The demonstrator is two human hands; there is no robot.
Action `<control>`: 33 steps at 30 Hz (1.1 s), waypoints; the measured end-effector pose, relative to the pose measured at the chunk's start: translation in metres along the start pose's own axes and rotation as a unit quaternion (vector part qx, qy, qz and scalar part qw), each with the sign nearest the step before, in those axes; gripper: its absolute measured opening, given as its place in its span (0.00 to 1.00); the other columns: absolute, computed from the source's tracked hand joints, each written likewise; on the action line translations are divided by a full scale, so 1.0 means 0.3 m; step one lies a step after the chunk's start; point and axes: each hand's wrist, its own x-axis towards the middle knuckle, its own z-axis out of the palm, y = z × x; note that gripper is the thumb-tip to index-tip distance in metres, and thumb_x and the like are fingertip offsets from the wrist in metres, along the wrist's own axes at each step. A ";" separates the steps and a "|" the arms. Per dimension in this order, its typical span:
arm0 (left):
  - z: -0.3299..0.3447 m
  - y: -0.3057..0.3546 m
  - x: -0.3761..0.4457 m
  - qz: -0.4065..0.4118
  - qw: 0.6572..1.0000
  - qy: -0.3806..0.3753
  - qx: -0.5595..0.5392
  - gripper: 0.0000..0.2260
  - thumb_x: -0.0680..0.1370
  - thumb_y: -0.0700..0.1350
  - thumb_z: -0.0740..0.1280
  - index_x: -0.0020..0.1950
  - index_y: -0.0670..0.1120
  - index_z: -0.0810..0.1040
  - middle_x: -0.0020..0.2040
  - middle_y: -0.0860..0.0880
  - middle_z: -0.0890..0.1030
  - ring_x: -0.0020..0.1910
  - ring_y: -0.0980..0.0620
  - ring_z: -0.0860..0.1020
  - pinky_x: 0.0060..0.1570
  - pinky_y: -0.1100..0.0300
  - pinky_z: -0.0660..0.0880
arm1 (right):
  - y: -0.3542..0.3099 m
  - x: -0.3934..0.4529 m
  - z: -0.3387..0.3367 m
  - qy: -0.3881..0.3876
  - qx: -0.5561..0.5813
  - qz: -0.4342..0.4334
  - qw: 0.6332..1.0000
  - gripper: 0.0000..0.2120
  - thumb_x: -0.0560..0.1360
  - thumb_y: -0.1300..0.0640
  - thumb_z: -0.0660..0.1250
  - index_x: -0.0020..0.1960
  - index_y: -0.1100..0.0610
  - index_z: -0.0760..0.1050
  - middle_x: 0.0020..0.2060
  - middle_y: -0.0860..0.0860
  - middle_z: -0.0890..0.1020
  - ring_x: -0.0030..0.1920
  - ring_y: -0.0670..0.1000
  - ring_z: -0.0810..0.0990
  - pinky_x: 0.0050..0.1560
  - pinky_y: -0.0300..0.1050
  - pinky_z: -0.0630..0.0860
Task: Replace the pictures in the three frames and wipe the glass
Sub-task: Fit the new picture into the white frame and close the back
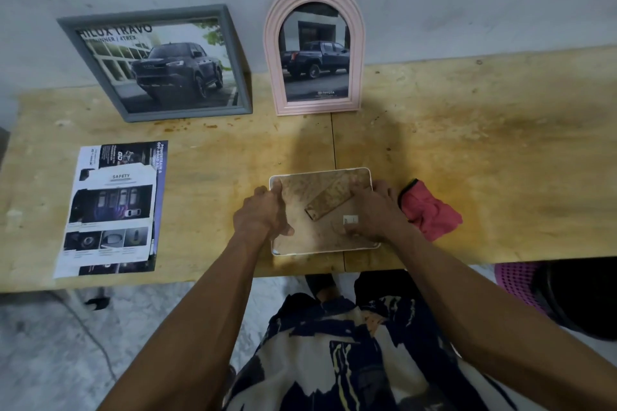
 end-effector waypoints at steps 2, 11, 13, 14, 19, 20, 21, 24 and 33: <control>-0.002 0.010 -0.002 -0.002 1.000 0.005 0.024 0.54 0.66 0.57 0.79 0.80 0.56 0.46 0.67 0.44 0.68 0.62 0.39 0.72 0.48 0.46 0.73 | 0.004 0.004 -0.021 0.001 -0.024 -0.004 1.000 0.41 0.61 0.31 0.71 0.69 0.41 0.60 0.71 0.56 0.59 0.69 0.63 0.58 0.64 0.64 0.68; 0.011 0.013 -0.008 -0.007 1.000 0.012 -0.017 0.53 0.63 0.52 0.81 0.79 0.55 0.50 0.64 0.42 0.68 0.60 0.38 0.74 0.54 0.40 0.77 | -0.017 -0.050 0.042 0.043 -0.048 -0.016 0.998 0.41 0.76 0.41 0.63 0.79 0.52 0.46 0.79 0.48 0.45 0.77 0.58 0.48 0.70 0.62 0.62; 0.010 0.014 -0.014 -0.008 0.999 0.019 -0.032 0.52 0.63 0.50 0.82 0.79 0.55 0.53 0.61 0.43 0.70 0.57 0.39 0.75 0.52 0.41 0.78 | -0.016 -0.045 0.036 0.042 -0.054 -0.020 0.997 0.41 0.76 0.40 0.63 0.79 0.52 0.46 0.79 0.47 0.45 0.77 0.58 0.49 0.70 0.62 0.60; 0.011 0.014 -0.018 -0.013 0.999 0.023 -0.045 0.52 0.63 0.48 0.82 0.79 0.55 0.54 0.60 0.44 0.71 0.56 0.40 0.76 0.50 0.43 0.78 | -0.019 -0.044 0.031 0.039 -0.052 -0.021 0.998 0.41 0.75 0.40 0.63 0.79 0.52 0.46 0.79 0.47 0.45 0.77 0.57 0.49 0.70 0.62 0.59; 0.030 0.022 -0.056 -0.062 0.980 0.080 -0.171 0.42 0.66 0.42 0.78 0.75 0.50 0.61 0.58 0.43 0.77 0.56 0.40 0.77 0.45 0.49 0.75 | -0.008 -0.054 0.029 0.021 -0.021 -0.015 0.999 0.46 0.73 0.36 0.64 0.80 0.50 0.42 0.79 0.45 0.42 0.78 0.57 0.47 0.72 0.62 0.59; 0.042 0.019 -0.066 -0.092 0.970 0.082 -0.211 0.37 0.66 0.43 0.79 0.70 0.47 0.65 0.56 0.43 0.78 0.55 0.39 0.78 0.45 0.49 0.75 | -0.005 -0.056 0.035 0.035 -0.015 -0.019 0.999 0.46 0.73 0.36 0.66 0.80 0.51 0.44 0.79 0.46 0.44 0.78 0.58 0.48 0.72 0.61 0.60; 0.053 0.016 -0.078 -0.122 0.958 0.082 -0.247 0.32 0.65 0.44 0.79 0.64 0.45 0.67 0.54 0.44 0.78 0.53 0.39 0.78 0.46 0.49 0.76 | -0.004 -0.063 0.044 0.057 -0.010 -0.025 0.998 0.46 0.72 0.37 0.67 0.79 0.52 0.46 0.80 0.49 0.47 0.77 0.59 0.50 0.72 0.58 0.60; 0.087 0.013 -0.100 -0.149 0.924 0.060 -0.347 0.21 0.67 0.48 0.77 0.54 0.42 0.75 0.50 0.46 0.82 0.46 0.43 0.80 0.46 0.50 0.80 | -0.007 -0.082 0.084 0.109 0.012 -0.051 0.993 0.38 0.74 0.43 0.67 0.78 0.53 0.55 0.78 0.53 0.54 0.75 0.60 0.54 0.74 0.52 0.57; 0.018 0.027 -0.132 -0.125 0.859 0.083 -0.490 0.05 0.68 0.43 0.69 0.39 0.42 0.81 0.35 0.44 0.81 0.28 0.47 0.74 0.30 0.61 0.70 | 0.002 -0.098 0.050 0.012 0.009 -0.063 0.998 0.53 0.68 0.29 0.66 0.80 0.52 0.45 0.79 0.50 0.43 0.78 0.59 0.41 0.73 0.62 0.60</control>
